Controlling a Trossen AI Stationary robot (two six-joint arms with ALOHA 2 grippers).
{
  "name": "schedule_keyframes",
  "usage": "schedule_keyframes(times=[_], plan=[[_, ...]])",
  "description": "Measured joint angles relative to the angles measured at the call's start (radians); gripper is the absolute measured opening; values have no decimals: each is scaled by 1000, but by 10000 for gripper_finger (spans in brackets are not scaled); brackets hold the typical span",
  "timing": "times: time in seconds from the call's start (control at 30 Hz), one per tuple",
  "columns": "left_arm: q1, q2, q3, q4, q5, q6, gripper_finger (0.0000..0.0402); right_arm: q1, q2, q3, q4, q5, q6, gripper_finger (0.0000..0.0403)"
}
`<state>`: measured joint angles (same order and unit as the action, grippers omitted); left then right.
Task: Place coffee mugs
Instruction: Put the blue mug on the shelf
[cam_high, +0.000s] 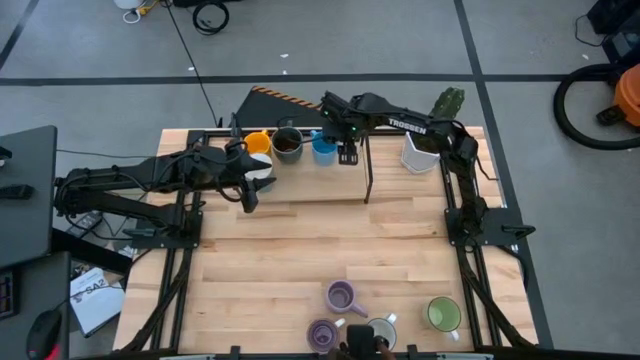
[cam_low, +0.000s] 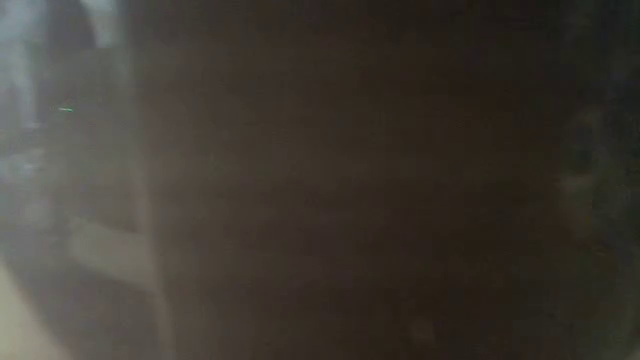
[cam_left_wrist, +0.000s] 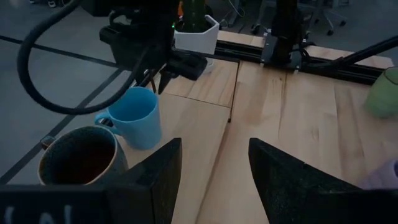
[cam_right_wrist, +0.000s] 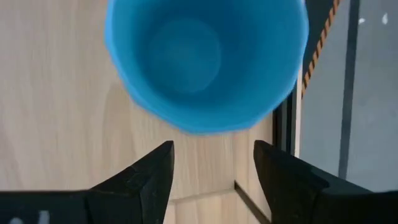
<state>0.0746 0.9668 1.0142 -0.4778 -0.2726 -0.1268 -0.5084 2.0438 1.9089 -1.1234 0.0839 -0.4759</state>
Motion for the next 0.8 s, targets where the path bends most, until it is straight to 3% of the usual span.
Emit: schedule_keyframes(times=[0.33,0.8], plan=[[0,0,0,0,0,2,192,5,0,-21,46,-86,175,224],[0,1,0,-16,0,8,192,56,0,-21,81,-194,281,224]])
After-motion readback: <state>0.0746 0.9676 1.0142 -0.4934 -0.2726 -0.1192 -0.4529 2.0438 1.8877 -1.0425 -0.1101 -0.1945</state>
